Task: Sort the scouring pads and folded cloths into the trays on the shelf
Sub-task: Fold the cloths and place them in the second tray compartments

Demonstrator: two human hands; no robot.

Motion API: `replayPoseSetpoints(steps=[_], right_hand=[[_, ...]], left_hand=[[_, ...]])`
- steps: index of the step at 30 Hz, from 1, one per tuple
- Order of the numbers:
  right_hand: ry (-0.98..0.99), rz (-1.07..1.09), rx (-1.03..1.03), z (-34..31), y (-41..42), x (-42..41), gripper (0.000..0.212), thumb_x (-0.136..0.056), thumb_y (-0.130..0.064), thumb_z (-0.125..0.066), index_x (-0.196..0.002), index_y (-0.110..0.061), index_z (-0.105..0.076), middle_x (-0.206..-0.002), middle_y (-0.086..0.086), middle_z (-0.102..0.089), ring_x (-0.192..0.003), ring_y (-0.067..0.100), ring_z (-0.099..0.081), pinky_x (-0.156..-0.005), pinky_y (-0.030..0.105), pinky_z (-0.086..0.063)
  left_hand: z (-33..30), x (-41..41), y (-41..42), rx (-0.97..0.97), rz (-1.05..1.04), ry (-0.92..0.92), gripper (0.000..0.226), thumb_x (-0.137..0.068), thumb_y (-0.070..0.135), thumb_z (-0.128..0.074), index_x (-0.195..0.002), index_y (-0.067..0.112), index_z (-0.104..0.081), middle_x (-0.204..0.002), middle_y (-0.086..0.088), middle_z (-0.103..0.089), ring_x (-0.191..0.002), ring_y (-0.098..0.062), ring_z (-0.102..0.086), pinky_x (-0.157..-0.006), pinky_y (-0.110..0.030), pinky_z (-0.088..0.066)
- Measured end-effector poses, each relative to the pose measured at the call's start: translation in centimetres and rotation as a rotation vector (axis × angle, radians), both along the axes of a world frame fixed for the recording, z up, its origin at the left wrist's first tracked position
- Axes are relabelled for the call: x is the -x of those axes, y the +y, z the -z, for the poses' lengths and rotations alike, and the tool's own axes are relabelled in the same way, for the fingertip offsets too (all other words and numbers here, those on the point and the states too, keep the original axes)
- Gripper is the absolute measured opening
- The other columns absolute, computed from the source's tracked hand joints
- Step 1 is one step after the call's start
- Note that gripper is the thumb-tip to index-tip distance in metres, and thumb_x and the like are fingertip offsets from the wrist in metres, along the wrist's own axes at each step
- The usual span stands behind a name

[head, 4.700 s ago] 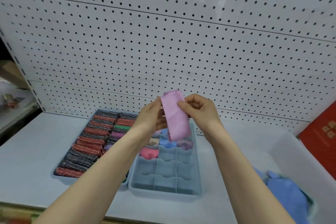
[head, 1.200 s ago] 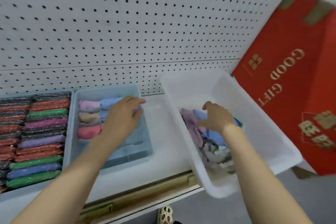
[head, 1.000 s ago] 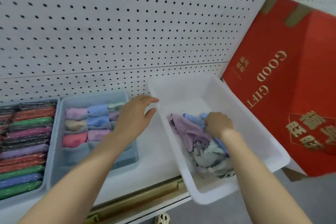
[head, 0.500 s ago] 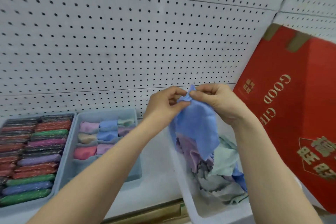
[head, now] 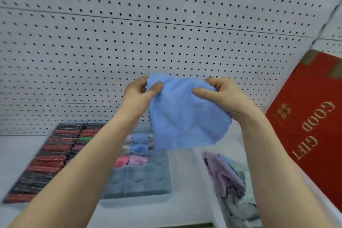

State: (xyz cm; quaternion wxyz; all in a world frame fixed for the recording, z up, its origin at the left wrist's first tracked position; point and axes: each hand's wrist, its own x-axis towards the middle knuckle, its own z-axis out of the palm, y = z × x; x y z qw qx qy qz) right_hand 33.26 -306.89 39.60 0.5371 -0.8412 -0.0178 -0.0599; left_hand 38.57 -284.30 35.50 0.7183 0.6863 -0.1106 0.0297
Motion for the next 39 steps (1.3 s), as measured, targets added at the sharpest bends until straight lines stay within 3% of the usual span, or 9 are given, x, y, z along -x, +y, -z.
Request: replayPoseSetpoints(steps=[5,11,17,22,26,30,34,37,39], right_hand=[[0.073,-0.091,0.126,-0.9,0.1,-0.4,0.014,-0.079,-0.018,-0.079,-0.08,-0.007,-0.07,-0.074,0.004,-0.067,-0.066,0.013,-0.06,-0.064,0.027,-0.044],[-0.049,-0.154,-0.303,-0.7,1.8,-0.4,0.012,-0.074,-0.015,-0.078,-0.076,-0.013,-0.067,-0.072,0.002,-0.068,-0.062,0.015,-0.064,-0.052,0.021,-0.048],[-0.122,0.232,-0.203,3.0,6.0,-5.0,0.024,-0.073,-0.023,-0.079,-0.077,-0.002,-0.067,-0.073,0.015,-0.062,-0.067,0.016,-0.056,-0.064,0.033,-0.046],[-0.168,0.097,-0.316,4.1,11.3,-5.3,0.031,-0.084,-0.024,-0.066,-0.082,0.006,-0.065,-0.079,0.035,-0.059,-0.07,0.02,-0.052,-0.066,0.046,-0.055],[-0.115,0.032,-0.406,4.2,12.5,-4.7,0.039,-0.099,-0.02,-0.052,-0.09,0.017,-0.062,-0.09,0.037,-0.063,-0.074,0.027,-0.063,-0.076,0.034,-0.06],[-0.021,-0.025,-0.434,4.1,12.0,-4.2,0.038,-0.098,-0.032,-0.057,-0.092,0.002,-0.073,-0.089,0.018,-0.074,-0.083,0.026,-0.072,-0.084,0.034,-0.058],[-0.082,0.004,-0.349,4.7,11.4,-4.4,0.015,-0.092,-0.001,-0.059,-0.089,0.007,-0.071,-0.079,0.018,-0.066,-0.072,0.023,-0.061,-0.073,0.034,-0.055],[-0.07,-0.049,-0.297,4.0,10.4,-4.3,0.017,-0.093,0.0,-0.057,-0.089,0.0,-0.073,-0.074,0.006,-0.069,-0.065,0.015,-0.061,-0.063,0.025,-0.05],[-0.041,-0.154,-0.253,3.0,9.8,-4.0,0.015,-0.094,-0.003,-0.059,-0.093,-0.005,-0.074,-0.075,0.0,-0.072,-0.068,0.011,-0.063,-0.067,0.023,-0.051]], left_hand=[[0.4,-0.3,4.7,0.099,-0.218,-0.008,0.01,-0.089,0.024,-0.067,-0.079,0.024,-0.065,-0.08,-0.01,-0.067,-0.077,-0.023,-0.059,-0.074,-0.043,-0.05],[1.1,0.1,7.5,0.195,-0.261,-0.065,0.012,-0.094,0.015,-0.062,-0.085,0.022,-0.061,-0.065,0.01,-0.065,-0.06,-0.006,-0.056,-0.057,-0.019,-0.045],[3.1,-0.6,7.3,0.109,-0.542,0.024,0.014,-0.089,0.017,-0.066,-0.08,0.026,-0.062,-0.08,0.01,-0.063,-0.077,-0.012,-0.057,-0.079,-0.036,-0.049],[3.0,1.9,2.8,-0.054,-0.387,-0.162,0.011,-0.086,0.016,-0.07,-0.081,0.024,-0.066,-0.072,0.012,-0.065,-0.056,-0.001,-0.056,-0.055,-0.017,-0.043],[3.0,2.1,1.7,-0.163,-0.37,-0.336,0.01,-0.083,0.01,-0.073,-0.089,0.018,-0.076,-0.094,0.017,-0.068,-0.085,0.0,-0.065,-0.076,-0.017,-0.052],[3.7,2.1,1.9,-0.286,-0.298,-0.407,0.017,-0.087,0.017,-0.071,-0.102,0.02,-0.077,-0.11,0.014,-0.07,-0.094,-0.003,-0.065,-0.083,-0.019,-0.051],[4.2,2.8,2.6,-0.291,-0.33,-0.448,0.032,-0.086,0.003,-0.059,-0.101,0.025,-0.076,-0.108,0.016,-0.071,-0.106,-0.002,-0.062,-0.093,-0.031,-0.051],[4.2,2.4,4.0,-0.243,-0.493,-0.441,0.043,-0.081,0.006,-0.069,-0.118,0.026,-0.061,-0.12,0.015,-0.057,-0.114,-0.008,-0.053,-0.094,-0.027,-0.046],[3.9,1.4,4.8,-0.215,-0.37,-0.206,0.075,-0.077,0.024,-0.079,-0.14,0.028,-0.039,-0.136,0.015,-0.044,-0.127,-0.004,-0.043,-0.102,-0.022,-0.037]])
